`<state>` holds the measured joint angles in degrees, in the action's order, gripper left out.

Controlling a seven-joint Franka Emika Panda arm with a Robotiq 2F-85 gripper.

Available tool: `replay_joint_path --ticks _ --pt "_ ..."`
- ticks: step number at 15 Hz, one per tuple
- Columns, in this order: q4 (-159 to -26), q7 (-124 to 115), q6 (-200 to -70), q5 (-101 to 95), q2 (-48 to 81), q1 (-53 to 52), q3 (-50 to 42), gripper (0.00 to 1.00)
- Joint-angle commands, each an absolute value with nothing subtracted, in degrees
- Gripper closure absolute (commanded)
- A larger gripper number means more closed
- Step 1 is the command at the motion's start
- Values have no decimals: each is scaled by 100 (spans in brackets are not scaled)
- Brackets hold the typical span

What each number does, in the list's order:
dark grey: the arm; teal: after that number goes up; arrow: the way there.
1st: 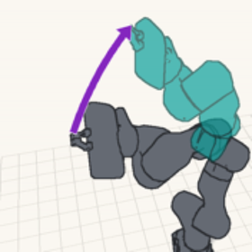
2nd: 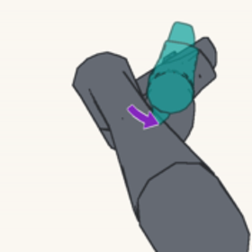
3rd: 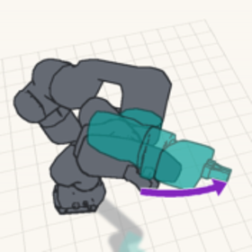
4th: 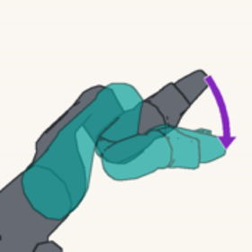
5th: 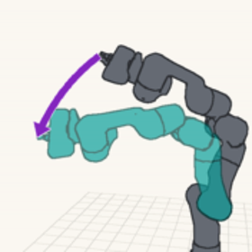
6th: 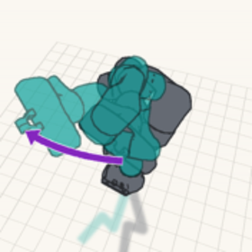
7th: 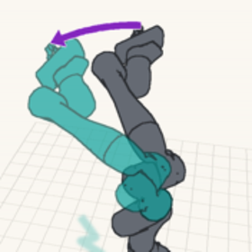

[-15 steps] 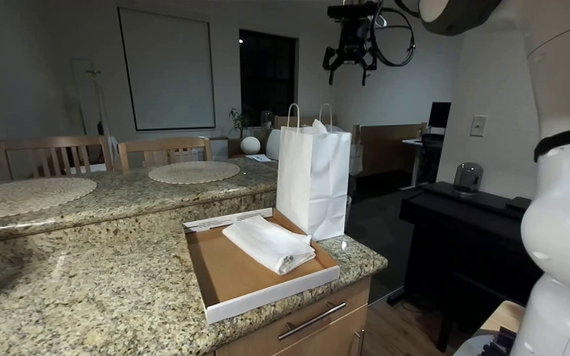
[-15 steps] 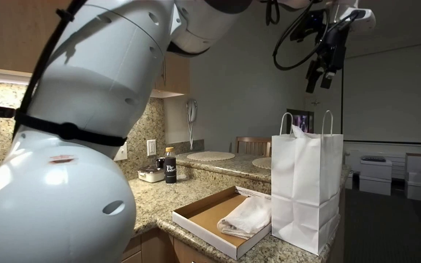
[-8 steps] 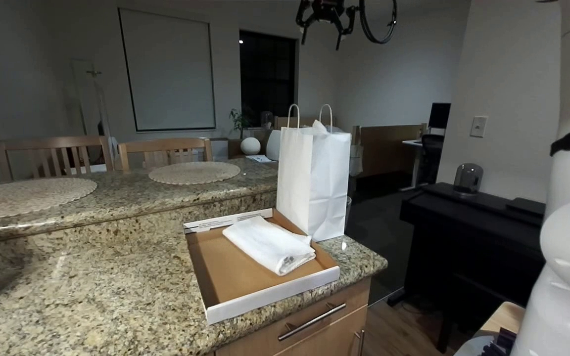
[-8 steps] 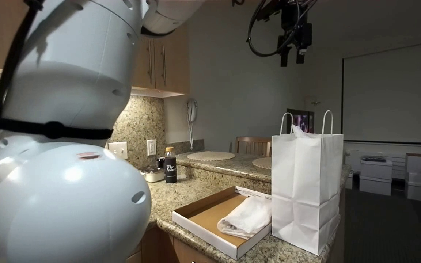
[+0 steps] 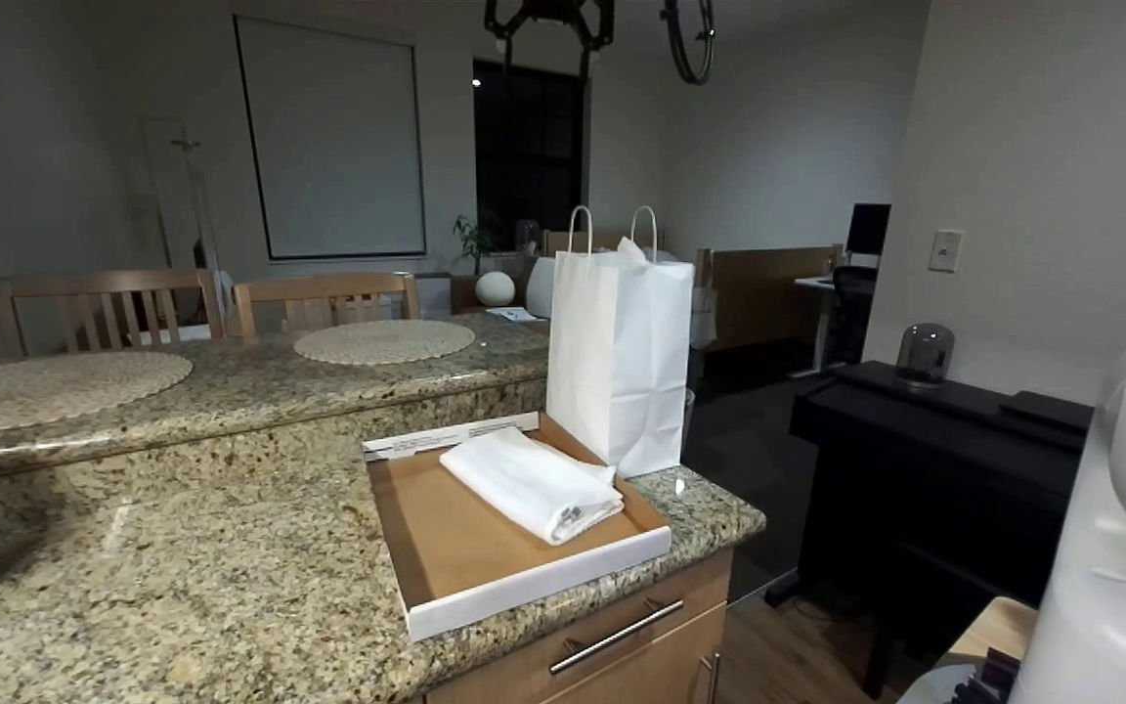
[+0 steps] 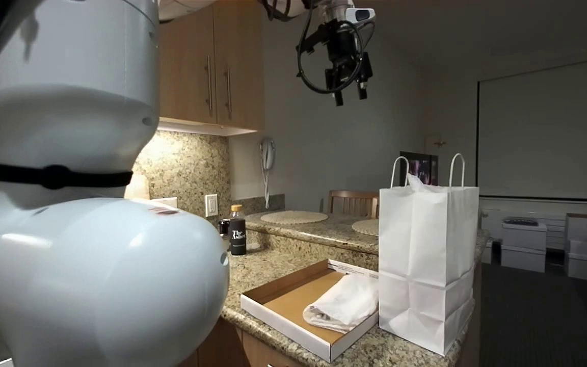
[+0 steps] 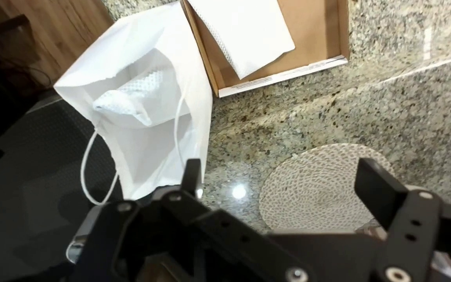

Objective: Put the white towels inside the white paper bag

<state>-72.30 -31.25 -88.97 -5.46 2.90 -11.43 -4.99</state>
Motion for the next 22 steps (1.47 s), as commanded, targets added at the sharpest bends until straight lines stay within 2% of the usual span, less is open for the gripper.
replay_joint_path --ticks 1,5,7,14,22 --pt "-8360 -2555 -9674 -772 -245 -1405 -265 0" --pt "-9221 -2666 -10279 -352 -471 -1492 -251 0" --pt "-9566 -2545 -10246 -200 -476 -1150 68 0" --pt "-10537 -2435 -10026 -305 -532 -928 404 0" --pt "-10386 -2644 -9985 -341 -338 -902 555 0"
